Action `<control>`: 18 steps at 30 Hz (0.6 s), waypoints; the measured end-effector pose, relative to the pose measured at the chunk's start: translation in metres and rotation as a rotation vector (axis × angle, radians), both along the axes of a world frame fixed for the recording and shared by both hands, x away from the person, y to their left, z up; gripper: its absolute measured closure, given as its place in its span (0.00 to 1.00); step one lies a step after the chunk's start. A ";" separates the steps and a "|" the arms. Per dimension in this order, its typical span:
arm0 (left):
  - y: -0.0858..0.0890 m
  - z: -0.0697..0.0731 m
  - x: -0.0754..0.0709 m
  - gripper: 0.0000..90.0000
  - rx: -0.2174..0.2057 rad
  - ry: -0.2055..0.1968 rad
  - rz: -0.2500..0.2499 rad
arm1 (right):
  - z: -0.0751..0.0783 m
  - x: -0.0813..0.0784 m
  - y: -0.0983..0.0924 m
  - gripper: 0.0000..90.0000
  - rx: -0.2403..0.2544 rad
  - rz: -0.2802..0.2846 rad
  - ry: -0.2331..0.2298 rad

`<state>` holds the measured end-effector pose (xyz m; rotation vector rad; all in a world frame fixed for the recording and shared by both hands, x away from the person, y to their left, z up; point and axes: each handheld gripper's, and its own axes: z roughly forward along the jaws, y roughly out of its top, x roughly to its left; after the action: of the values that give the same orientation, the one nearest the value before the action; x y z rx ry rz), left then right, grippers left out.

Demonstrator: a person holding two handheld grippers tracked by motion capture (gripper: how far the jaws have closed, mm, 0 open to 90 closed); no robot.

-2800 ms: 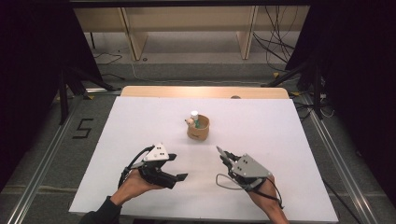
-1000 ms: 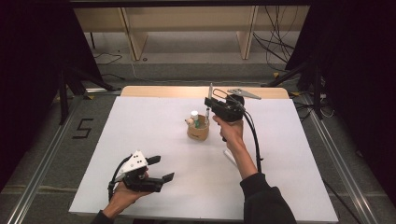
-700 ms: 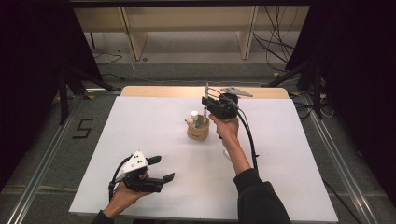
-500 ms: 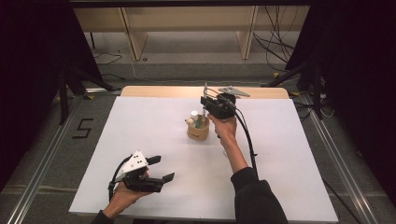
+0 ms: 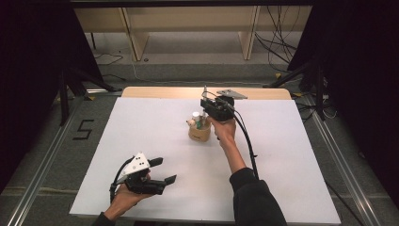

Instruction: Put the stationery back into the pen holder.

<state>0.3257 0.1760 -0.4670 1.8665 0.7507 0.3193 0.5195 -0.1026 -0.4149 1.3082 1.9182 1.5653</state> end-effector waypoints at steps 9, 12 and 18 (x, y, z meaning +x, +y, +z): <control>-0.001 -0.001 0.000 0.18 0.002 0.006 -0.001 | -0.007 0.003 0.004 0.88 0.001 -0.001 0.014; -0.001 -0.001 0.000 0.18 0.006 0.003 -0.005 | -0.009 0.003 0.007 0.88 -0.002 -0.001 0.013; -0.002 -0.001 0.000 0.18 0.009 0.005 -0.008 | -0.011 0.003 0.009 0.88 -0.012 -0.003 0.016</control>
<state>0.3260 0.1745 -0.4682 1.8786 0.7458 0.3136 0.5226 -0.0937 -0.4262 1.3220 1.9322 1.5437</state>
